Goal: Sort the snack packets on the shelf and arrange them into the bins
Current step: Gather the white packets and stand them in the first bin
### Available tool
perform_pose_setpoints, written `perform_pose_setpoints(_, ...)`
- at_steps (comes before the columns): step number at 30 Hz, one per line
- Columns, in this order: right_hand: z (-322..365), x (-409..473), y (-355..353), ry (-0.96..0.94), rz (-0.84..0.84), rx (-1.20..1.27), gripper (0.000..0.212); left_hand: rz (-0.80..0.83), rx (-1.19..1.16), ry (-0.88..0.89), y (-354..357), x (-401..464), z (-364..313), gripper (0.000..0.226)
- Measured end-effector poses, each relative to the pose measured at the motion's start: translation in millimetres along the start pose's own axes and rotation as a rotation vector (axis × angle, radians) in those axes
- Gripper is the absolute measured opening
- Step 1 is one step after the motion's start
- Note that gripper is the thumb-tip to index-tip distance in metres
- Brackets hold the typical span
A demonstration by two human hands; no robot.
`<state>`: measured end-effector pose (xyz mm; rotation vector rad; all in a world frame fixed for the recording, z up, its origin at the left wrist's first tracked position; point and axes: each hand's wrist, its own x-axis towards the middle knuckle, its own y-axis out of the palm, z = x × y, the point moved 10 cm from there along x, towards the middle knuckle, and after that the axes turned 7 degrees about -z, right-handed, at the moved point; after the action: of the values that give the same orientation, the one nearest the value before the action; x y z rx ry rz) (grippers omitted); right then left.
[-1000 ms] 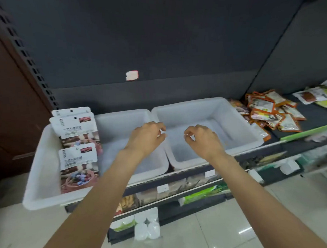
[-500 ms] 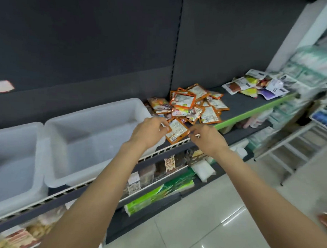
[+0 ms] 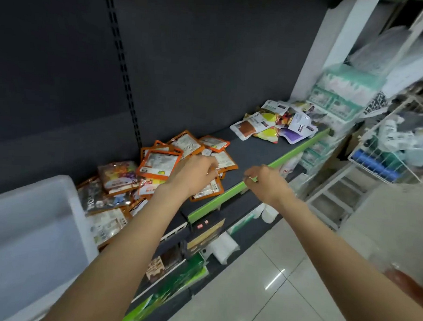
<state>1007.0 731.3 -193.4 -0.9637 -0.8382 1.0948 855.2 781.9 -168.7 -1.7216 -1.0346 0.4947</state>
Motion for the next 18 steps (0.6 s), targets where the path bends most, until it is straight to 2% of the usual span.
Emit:
perform_pose_setpoints(10, -136.5, 120.5, -48.0, 0.093, -0.027, 0.03, 0.037, -0.016, -0.04, -0.007, 37.4, 170.0, -63.2, 0.027)
perform_pose_setpoints(18, -249.3, 226.0, -72.7, 0.017, -0.003, 0.055, 0.033, -0.09, -0.049, -0.126, 90.1, 280.2, -112.7, 0.025)
